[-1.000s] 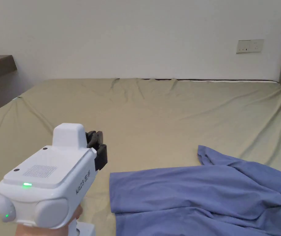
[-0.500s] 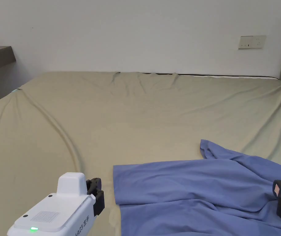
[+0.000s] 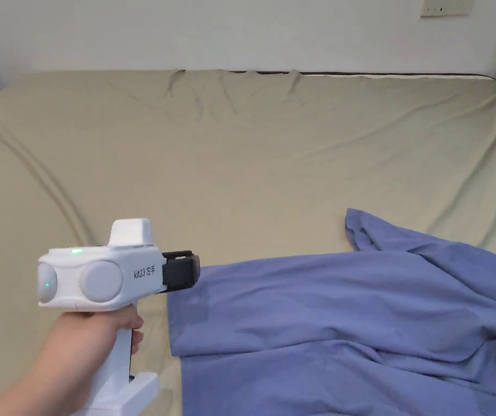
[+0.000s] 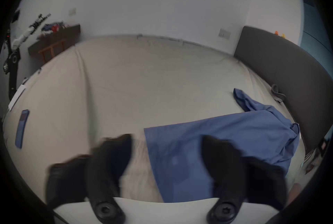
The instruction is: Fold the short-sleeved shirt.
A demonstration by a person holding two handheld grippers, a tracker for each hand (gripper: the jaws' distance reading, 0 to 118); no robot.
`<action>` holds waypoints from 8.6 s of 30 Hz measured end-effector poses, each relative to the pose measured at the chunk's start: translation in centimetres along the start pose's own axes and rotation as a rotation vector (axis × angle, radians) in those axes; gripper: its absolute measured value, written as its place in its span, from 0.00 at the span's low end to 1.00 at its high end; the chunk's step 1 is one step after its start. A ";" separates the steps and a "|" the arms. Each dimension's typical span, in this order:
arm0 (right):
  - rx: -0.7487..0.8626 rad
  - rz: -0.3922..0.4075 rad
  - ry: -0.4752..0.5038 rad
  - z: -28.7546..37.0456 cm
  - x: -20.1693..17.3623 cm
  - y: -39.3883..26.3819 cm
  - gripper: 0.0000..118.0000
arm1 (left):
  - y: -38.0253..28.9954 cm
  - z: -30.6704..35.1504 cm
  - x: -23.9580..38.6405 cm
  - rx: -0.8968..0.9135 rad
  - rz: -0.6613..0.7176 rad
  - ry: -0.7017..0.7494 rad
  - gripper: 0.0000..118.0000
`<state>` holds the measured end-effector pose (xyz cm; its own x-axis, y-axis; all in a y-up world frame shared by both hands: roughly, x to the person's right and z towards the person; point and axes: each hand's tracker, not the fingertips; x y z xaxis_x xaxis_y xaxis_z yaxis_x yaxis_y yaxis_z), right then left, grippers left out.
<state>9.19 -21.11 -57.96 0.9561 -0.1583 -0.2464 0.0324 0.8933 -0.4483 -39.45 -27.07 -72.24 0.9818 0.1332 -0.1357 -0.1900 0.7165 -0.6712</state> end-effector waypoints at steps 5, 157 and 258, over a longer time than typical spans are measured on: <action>-0.029 -0.024 -0.029 -0.4 1.2 -0.2 0.00 | 1.2 -6.6 0.1 -0.093 0.021 0.063 0.81; -0.348 0.128 -0.258 0.4 14.1 -8.2 0.80 | -14.1 14.0 -10.6 -0.020 0.031 0.104 0.98; -0.419 0.153 -0.026 -31.1 9.2 1.8 0.61 | -9.8 11.9 -4.3 0.084 0.044 0.172 0.03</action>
<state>9.01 -33.99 -87.73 0.9480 -0.0223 -0.3175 -0.2253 0.6575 -0.7190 -41.75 -26.55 -56.41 0.9554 0.0516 -0.2908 -0.2241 0.7681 -0.5998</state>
